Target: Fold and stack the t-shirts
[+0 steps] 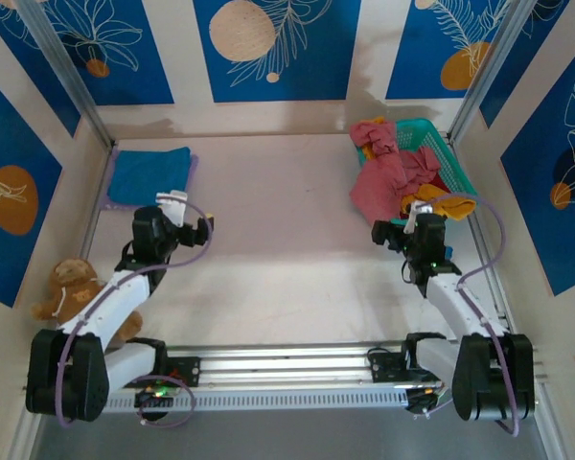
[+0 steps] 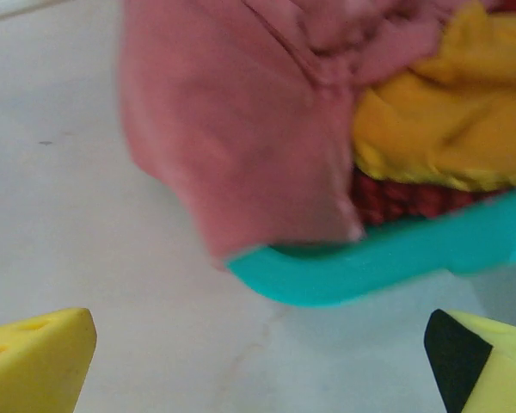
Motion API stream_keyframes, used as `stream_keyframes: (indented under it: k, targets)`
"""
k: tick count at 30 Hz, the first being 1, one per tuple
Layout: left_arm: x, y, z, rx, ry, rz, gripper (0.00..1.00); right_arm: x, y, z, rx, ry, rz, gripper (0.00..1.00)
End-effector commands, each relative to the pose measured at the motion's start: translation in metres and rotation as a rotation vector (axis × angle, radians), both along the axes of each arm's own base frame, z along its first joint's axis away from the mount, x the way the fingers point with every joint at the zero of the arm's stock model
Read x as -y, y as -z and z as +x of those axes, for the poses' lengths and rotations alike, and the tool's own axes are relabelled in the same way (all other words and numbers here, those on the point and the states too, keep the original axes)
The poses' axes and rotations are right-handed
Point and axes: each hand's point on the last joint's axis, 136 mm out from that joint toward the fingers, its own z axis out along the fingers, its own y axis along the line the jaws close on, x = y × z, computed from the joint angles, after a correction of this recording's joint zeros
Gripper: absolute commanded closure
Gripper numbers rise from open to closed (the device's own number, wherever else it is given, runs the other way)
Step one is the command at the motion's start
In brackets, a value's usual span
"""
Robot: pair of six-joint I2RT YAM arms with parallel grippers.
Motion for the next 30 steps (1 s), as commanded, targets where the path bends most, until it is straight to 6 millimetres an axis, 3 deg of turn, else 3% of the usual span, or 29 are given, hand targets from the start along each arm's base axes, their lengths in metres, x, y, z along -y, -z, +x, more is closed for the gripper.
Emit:
stream_keyframes:
  k: [1, 7, 13, 16, 20, 30]
  targets:
    - [-0.007, -0.017, 0.011, 0.186, -0.025, 0.055, 0.01, 0.008, -0.035, 0.032, 0.274, 0.011, -0.047, 0.01]
    - [-0.033, 0.025, 0.02, 0.165, -0.178, 0.091, 0.01, 0.007, -0.016, 0.042, 0.301, -0.004, -0.05, 0.01]
    - [-0.039, 0.055, 0.023, 0.213, -0.222, 0.083, 0.01, -0.011, 0.01, 0.057, 0.272, -0.092, -0.067, 0.01]
    - [-0.049, 0.06, 0.02, 0.194, -0.278, 0.082, 0.01, -0.017, 0.014, 0.067, 0.208, -0.118, -0.079, 0.01]
    - [-0.061, 0.064, 0.032, 0.133, -0.357, 0.099, 0.01, -0.018, 0.014, 0.067, 0.21, -0.128, -0.075, 0.01]
    - [-0.058, 0.065, 0.035, 0.123, -0.339, 0.104, 0.01, -0.018, 0.016, 0.068, 0.202, -0.134, -0.066, 0.01]
